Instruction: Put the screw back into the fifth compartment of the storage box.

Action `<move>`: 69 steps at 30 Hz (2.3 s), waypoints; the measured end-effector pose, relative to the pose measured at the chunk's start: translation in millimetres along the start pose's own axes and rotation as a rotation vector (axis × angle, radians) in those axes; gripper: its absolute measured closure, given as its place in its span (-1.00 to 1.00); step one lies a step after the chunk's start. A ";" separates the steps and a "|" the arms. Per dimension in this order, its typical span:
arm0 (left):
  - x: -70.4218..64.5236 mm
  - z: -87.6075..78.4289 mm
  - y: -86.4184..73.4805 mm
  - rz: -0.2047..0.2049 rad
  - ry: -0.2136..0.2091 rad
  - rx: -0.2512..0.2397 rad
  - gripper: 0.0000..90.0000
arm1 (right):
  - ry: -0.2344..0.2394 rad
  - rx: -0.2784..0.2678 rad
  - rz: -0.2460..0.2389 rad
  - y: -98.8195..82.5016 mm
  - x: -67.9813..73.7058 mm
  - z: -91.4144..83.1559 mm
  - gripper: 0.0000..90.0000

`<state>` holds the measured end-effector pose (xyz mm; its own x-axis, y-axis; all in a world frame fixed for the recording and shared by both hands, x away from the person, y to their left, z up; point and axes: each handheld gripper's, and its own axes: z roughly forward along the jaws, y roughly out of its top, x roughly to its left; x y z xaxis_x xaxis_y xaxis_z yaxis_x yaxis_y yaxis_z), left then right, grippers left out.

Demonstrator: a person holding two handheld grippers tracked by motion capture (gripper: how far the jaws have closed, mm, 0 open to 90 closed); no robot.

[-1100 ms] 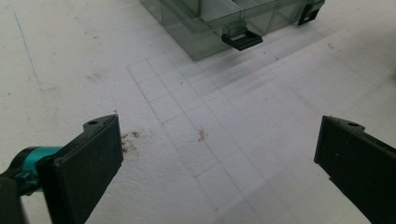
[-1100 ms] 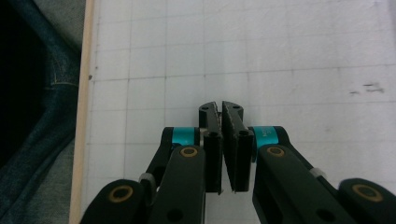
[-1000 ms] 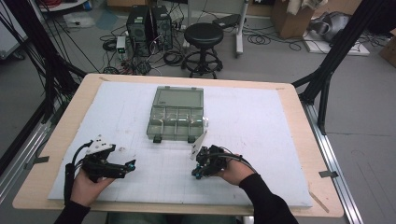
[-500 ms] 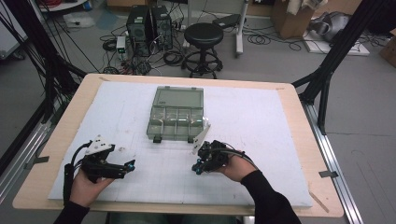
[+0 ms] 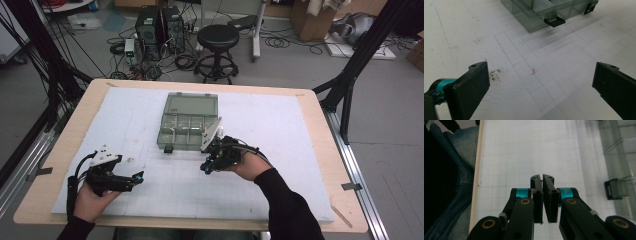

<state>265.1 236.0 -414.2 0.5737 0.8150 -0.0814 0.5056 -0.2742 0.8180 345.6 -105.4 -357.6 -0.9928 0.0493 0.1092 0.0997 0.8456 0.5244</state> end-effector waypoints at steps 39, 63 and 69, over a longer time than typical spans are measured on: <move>2.0 -0.3 0.4 -0.011 -0.006 -0.012 -0.96 | -0.011 -0.026 0.009 74.1 -59.0 -11.9 0.93; 2.6 -0.9 -0.4 -0.008 -0.006 -0.012 -0.96 | -0.028 -0.022 0.029 119.1 -97.3 12.6 0.93; 4.2 -0.9 -0.6 -0.009 -0.004 -0.010 -0.96 | -0.032 -0.011 0.052 119.6 -102.0 20.5 0.93</move>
<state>266.6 240.0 -414.5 0.5720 0.8152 -0.0913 0.5041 -0.2615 0.8231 457.5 1.6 -323.4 -0.9879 0.1104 0.1092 0.1517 0.8355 0.5282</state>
